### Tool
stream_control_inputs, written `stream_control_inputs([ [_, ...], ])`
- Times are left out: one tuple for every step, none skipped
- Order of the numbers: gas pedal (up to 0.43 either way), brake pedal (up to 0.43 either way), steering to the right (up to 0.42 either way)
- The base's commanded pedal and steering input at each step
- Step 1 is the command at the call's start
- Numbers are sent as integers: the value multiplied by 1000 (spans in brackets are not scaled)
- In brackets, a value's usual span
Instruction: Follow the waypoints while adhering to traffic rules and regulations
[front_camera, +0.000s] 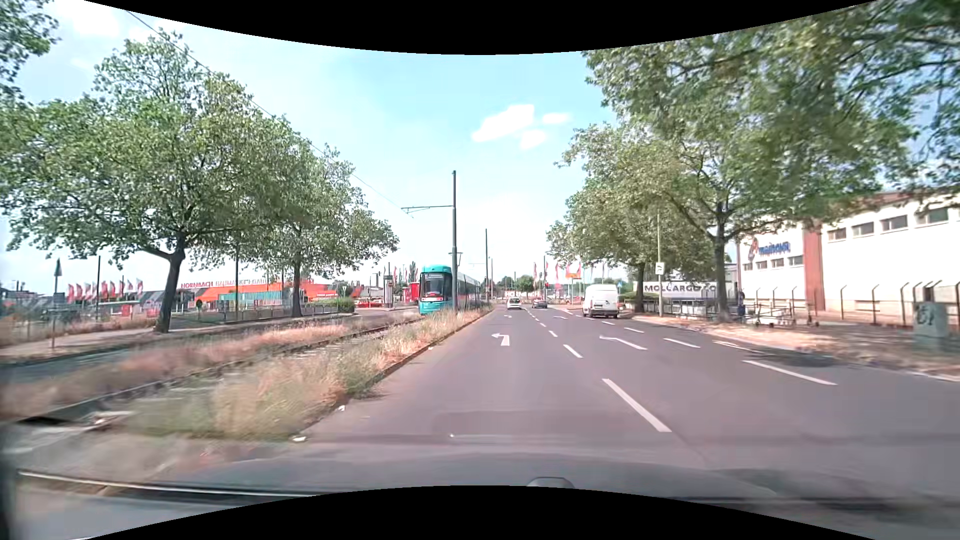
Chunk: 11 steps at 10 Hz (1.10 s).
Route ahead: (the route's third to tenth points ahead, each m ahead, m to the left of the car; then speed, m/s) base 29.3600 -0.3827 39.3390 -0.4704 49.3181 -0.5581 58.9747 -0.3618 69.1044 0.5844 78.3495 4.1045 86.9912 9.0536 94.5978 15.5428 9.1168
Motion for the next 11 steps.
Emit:
stream_control_inputs([
  [0, 140, -7],
  [0, 140, -7],
  [0, 140, -7],
  [0, 140, -6],
  [0, 140, -6],
  [0, 146, -6],
  [0, 146, -6],
  [0, 146, -6],
  [0, 146, -5],
  [0, 146, -4],
  [0, 152, -3],
])
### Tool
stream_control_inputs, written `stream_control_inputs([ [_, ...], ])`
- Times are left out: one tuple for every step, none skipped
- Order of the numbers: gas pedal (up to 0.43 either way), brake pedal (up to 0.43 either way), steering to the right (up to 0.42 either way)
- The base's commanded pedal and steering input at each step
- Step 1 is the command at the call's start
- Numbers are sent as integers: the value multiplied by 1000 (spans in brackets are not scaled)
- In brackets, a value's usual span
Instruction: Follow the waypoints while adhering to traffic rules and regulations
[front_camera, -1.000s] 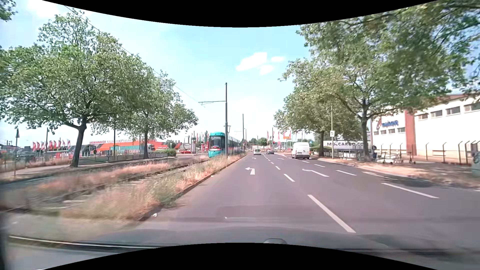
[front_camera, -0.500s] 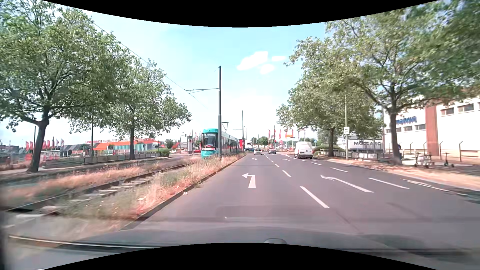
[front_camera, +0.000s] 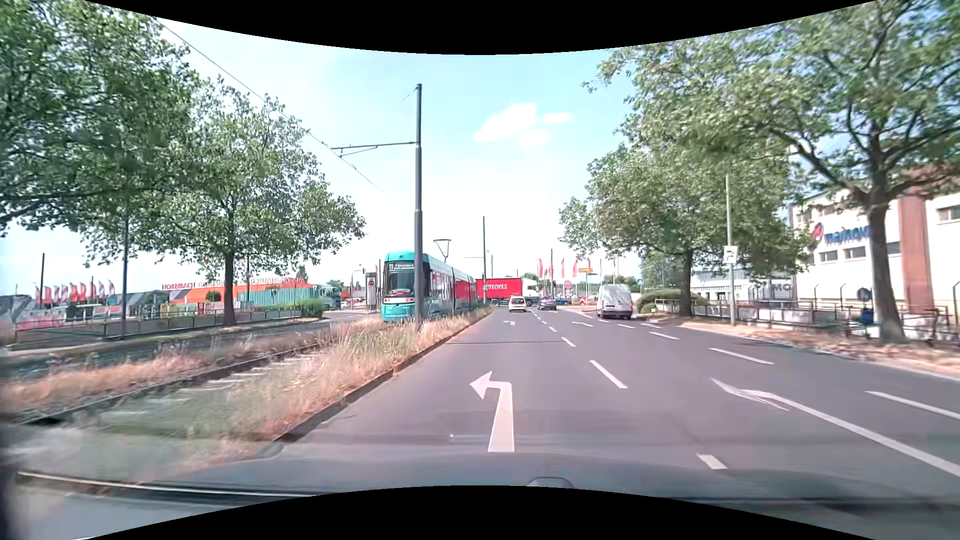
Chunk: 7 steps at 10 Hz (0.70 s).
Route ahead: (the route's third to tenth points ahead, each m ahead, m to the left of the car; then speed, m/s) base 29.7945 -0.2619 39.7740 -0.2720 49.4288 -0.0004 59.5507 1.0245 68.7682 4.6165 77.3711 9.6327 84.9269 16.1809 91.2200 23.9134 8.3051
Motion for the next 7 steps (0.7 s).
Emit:
stream_control_inputs([
  [0, 152, -2],
  [0, 152, -3],
  [0, 152, -3],
  [0, 159, -2],
  [0, 159, -2],
  [0, 159, -2],
  [0, 159, -3],
])
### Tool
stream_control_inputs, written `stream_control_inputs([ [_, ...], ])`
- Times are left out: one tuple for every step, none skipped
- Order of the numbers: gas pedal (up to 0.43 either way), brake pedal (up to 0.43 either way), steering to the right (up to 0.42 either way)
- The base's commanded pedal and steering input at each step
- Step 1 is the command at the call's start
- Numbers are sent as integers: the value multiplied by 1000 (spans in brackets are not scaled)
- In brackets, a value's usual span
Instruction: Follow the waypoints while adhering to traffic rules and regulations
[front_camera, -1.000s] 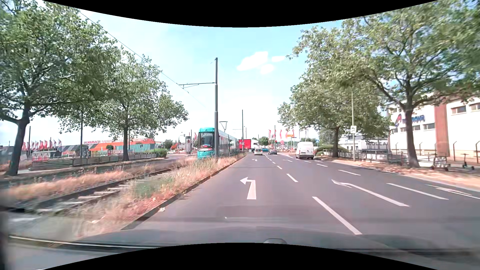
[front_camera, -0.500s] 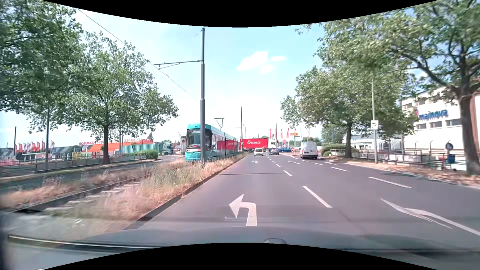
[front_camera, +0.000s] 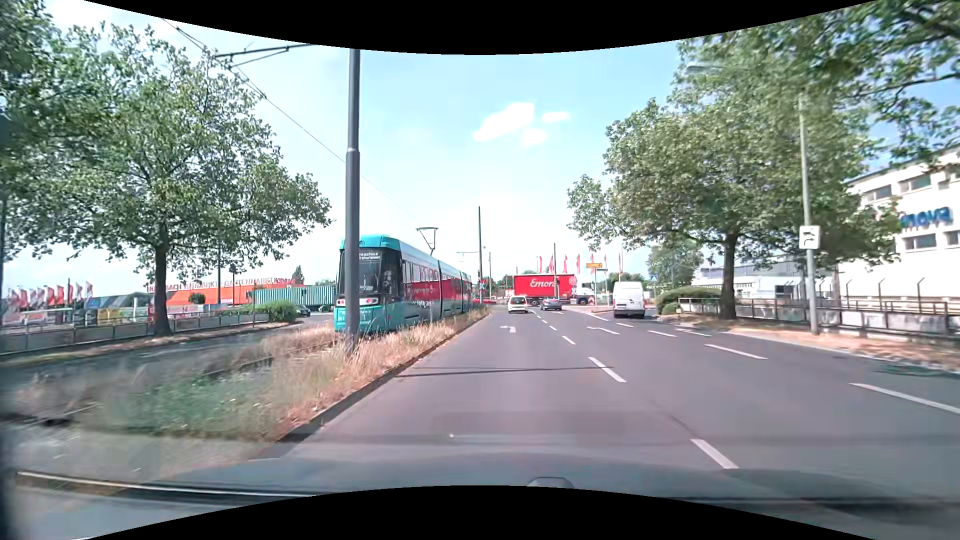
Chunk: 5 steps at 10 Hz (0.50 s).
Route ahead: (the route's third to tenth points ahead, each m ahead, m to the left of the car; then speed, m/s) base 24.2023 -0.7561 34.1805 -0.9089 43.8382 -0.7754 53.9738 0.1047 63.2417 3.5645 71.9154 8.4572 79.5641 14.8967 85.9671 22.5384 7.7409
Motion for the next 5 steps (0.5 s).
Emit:
stream_control_inputs([
  [0, 159, -3],
  [0, 159, -3],
  [0, 159, -3],
  [0, 159, -3],
  [0, 159, -3],
])
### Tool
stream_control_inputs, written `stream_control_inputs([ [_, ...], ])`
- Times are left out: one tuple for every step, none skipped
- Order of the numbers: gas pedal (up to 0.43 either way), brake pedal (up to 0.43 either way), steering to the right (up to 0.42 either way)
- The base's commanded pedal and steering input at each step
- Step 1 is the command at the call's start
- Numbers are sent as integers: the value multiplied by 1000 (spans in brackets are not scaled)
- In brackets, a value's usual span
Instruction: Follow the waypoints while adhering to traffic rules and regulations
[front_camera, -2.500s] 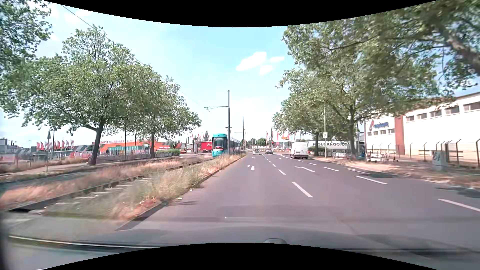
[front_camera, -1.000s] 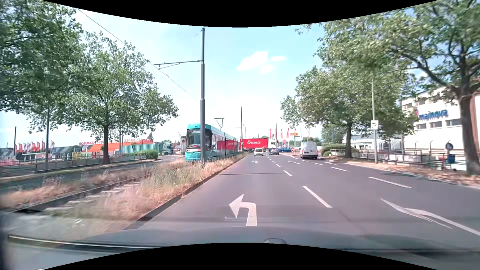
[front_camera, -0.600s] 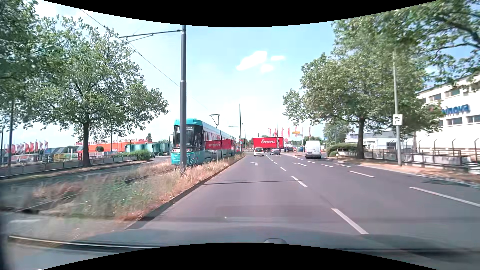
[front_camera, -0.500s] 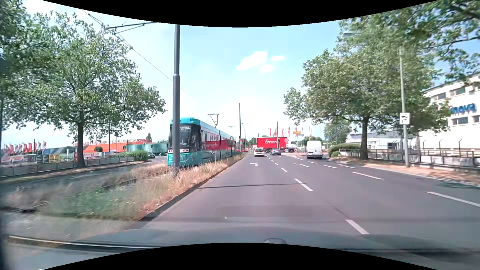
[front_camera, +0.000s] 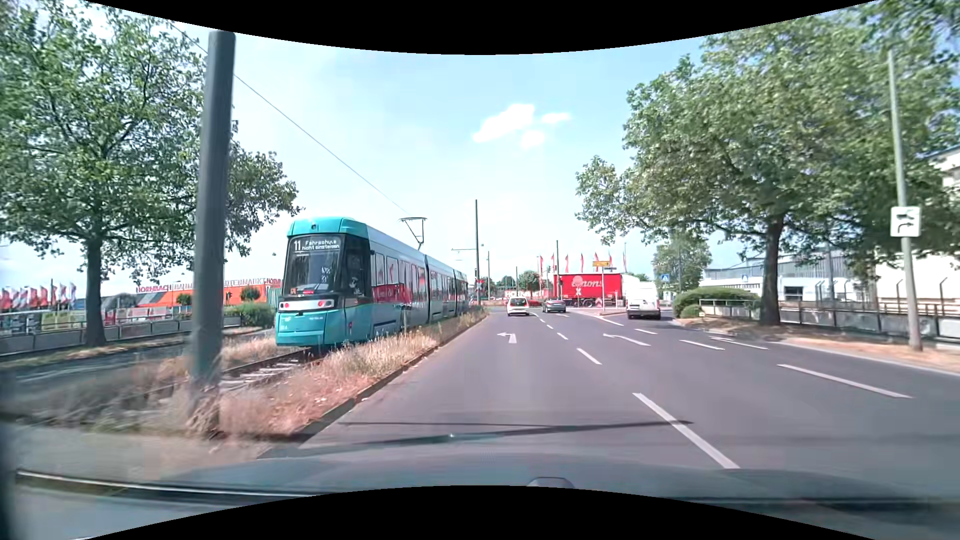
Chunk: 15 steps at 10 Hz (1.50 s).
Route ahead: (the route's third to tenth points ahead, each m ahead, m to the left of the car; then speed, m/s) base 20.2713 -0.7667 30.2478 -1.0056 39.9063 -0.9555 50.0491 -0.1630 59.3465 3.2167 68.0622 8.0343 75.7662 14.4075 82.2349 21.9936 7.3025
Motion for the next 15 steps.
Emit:
stream_control_inputs([
  [0, 159, -3],
  [0, 159, -3],
  [0, 159, -3],
  [0, 159, -3],
  [0, 159, -3],
  [0, 165, -3],
  [0, 165, -3],
  [0, 159, -3],
  [0, 159, -3],
  [0, 165, -3],
  [0, 159, -3],
  [0, 165, -3],
  [0, 159, -3],
  [0, 165, -3],
  [0, 159, -3],
])
